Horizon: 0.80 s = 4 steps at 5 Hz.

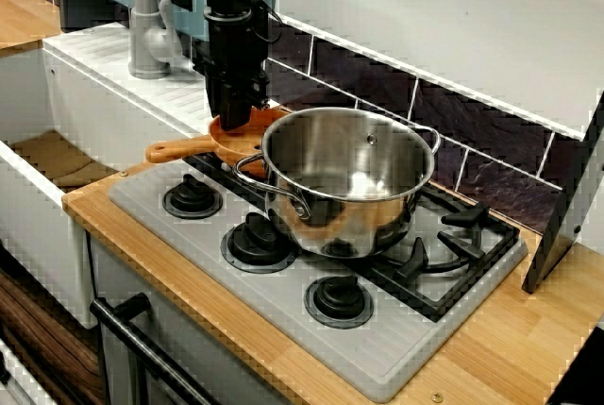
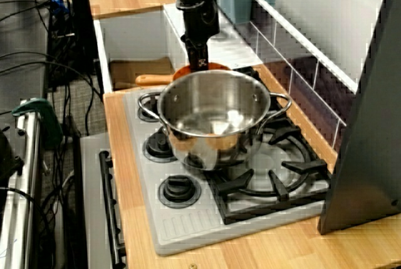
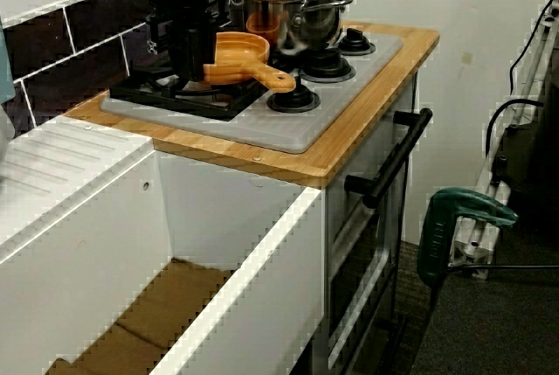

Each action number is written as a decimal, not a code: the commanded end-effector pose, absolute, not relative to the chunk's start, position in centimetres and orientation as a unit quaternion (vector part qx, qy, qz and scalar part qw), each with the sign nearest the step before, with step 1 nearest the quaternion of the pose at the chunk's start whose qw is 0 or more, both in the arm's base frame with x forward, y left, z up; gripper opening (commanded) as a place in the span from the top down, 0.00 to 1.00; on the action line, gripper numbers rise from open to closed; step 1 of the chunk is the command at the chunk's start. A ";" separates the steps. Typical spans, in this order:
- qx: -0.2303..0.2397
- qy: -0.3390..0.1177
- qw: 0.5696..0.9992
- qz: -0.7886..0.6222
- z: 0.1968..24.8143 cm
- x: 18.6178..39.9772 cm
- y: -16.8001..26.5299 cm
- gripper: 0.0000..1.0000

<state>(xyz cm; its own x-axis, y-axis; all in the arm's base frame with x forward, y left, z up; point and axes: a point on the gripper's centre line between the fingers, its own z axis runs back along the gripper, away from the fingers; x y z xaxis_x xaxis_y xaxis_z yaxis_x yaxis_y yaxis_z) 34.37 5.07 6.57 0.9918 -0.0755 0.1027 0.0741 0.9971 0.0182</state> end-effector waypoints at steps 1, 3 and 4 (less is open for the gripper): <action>0.000 -0.098 0.995 -0.035 11.0 32.8 5.1 1.00; -0.022 -0.109 0.993 -0.032 14.2 32.8 5.2 1.00; -0.032 -0.117 0.992 -0.028 15.7 33.0 5.4 1.00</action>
